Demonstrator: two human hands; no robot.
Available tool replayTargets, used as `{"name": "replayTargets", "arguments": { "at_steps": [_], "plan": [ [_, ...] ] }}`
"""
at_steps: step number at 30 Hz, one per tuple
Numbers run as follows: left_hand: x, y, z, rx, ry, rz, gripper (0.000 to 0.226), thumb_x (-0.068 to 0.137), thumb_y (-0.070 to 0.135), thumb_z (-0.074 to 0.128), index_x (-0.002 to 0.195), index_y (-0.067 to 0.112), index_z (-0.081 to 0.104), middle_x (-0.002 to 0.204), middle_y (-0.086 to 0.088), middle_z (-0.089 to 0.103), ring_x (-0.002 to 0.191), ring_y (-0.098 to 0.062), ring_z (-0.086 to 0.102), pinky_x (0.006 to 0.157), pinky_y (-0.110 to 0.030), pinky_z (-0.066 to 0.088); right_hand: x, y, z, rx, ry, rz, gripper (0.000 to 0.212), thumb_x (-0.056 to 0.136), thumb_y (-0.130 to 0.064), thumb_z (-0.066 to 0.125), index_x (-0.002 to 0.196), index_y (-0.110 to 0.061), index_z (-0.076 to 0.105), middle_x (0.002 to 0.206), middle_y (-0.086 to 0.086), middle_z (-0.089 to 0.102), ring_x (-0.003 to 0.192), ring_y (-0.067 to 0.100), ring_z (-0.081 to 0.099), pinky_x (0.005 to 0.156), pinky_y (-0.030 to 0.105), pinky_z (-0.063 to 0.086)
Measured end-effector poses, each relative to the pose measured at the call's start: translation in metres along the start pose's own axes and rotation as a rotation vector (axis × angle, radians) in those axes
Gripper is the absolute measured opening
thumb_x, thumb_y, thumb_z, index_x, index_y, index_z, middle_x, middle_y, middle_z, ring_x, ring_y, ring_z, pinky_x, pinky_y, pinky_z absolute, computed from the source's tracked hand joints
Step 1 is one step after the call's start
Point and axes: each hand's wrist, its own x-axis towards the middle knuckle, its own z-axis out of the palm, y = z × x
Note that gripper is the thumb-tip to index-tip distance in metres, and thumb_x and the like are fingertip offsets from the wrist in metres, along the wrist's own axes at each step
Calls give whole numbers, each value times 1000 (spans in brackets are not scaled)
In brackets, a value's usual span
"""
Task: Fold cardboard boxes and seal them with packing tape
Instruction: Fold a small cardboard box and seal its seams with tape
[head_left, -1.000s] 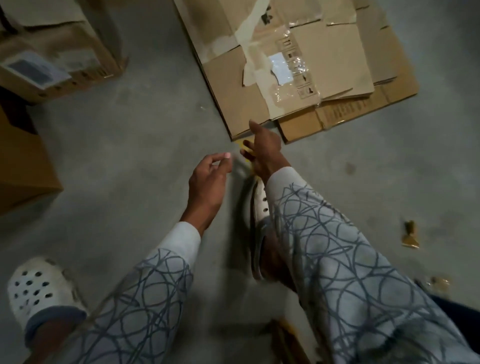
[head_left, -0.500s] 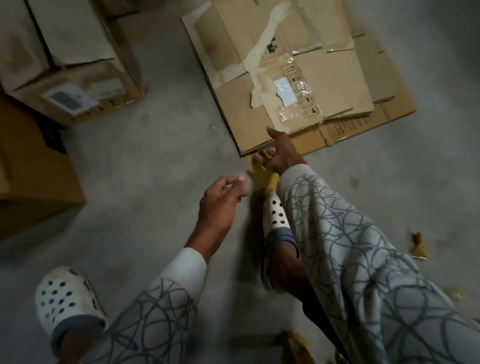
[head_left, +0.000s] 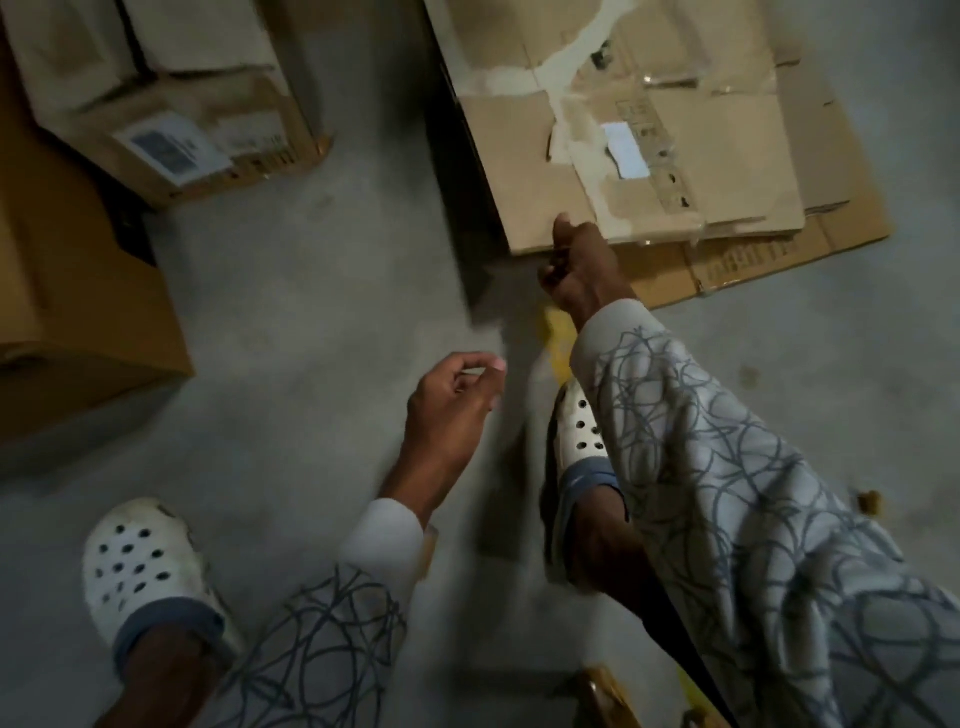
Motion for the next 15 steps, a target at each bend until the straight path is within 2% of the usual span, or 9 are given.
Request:
{"name": "replayTargets", "arguments": {
  "at_steps": [3,5,7,9,11,13,15],
  "plan": [
    [-37,45,-26,-22,43,38,8,94,34,70,99,28,71,96,-4,76,84,-15,68,71,-30,52,-77,2,20,55,-73,10,15,96,-5,53,100,-18,59,75,-3,61,31,4,45,39,18,30],
    [-74,83,-46,-12,110,45,30,88,50,71,107,26,71,103,2,74,96,-17,69,85,-38,57,-148,9,27,106,-141,30,16,95,-3,58,106,-14,61,80,1,63,37,6,49,35,19,30],
    [-123,118,-68,-21,162,31,53,78,66,68,113,26,69,108,5,73,102,-19,68,92,-44,56,-234,19,24,137,-239,82,11,95,-4,60,101,-13,60,77,3,65,42,8,51,34,18,30],
    [-181,143,-85,-93,181,39,46,85,61,69,111,24,69,104,2,76,97,-22,72,83,-40,59,-320,32,8,143,-329,153,6,97,-7,59,97,-13,60,63,1,60,37,7,43,32,18,29],
    [-238,158,-94,-144,217,81,33,89,49,73,106,21,70,97,-1,77,87,-20,74,71,-34,61,-393,42,-12,134,-393,189,4,97,-10,58,97,-11,62,61,2,57,37,6,37,31,18,28],
    [-288,160,-97,-157,343,130,18,91,34,74,97,18,69,93,-3,76,80,-18,73,68,-32,59,-452,49,-30,122,-478,199,16,98,-12,57,111,-6,65,71,5,62,41,5,40,33,16,28],
    [-331,163,-101,-175,482,157,10,90,22,70,85,15,64,86,-6,74,74,-22,71,66,-34,58,-495,52,-47,30,-571,196,28,99,-19,57,122,-5,64,68,2,57,42,5,35,35,16,23]
  ]
}}
